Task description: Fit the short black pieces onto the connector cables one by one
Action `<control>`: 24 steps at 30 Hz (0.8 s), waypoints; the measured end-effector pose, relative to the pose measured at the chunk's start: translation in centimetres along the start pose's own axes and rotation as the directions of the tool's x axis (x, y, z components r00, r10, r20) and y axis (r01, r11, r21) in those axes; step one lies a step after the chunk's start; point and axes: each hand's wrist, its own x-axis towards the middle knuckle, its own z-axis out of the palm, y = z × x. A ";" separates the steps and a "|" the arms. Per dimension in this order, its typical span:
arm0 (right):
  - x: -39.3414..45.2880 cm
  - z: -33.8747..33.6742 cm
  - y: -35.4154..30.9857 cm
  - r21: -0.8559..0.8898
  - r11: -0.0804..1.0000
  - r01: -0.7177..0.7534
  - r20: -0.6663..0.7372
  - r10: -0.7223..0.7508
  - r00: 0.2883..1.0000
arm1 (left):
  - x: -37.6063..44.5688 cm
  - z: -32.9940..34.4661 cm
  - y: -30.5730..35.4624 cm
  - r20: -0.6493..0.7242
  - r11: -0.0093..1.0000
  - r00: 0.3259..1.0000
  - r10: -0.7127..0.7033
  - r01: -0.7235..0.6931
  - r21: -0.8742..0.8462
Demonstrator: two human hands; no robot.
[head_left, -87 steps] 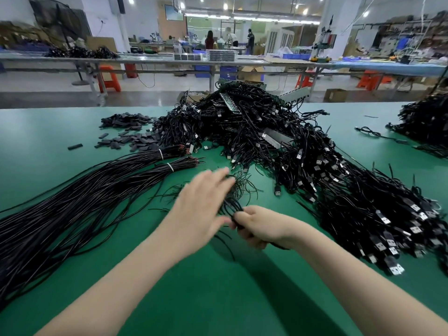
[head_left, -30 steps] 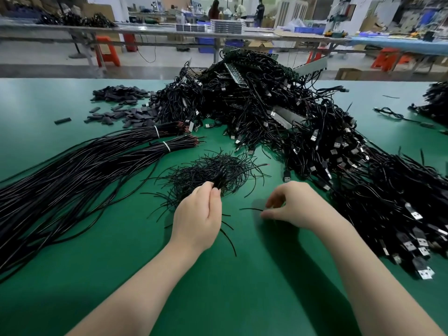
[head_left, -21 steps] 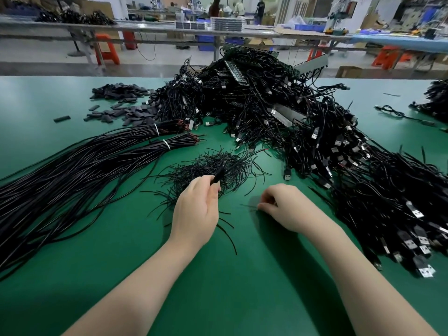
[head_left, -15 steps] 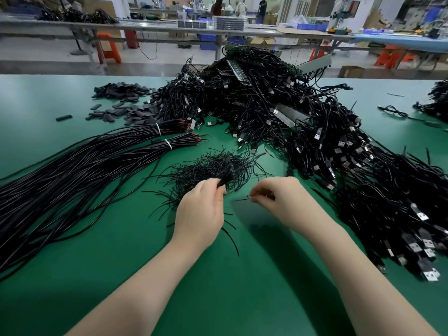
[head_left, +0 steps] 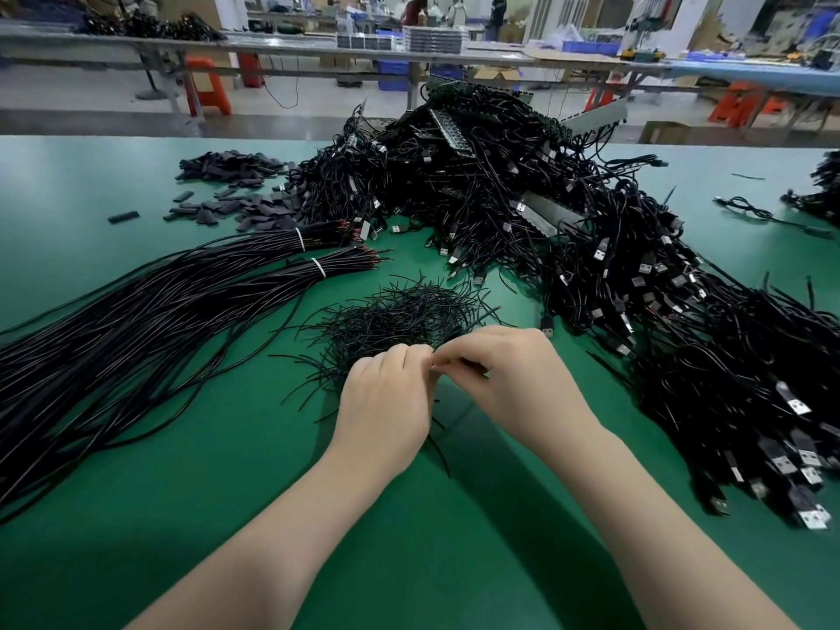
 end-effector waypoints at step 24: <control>1.7 -1.7 3.5 0.609 0.338 -0.718 0.699 0.199 0.687 | -1.7 0.2 1.8 -0.178 0.787 0.983 0.030 -0.133 -0.602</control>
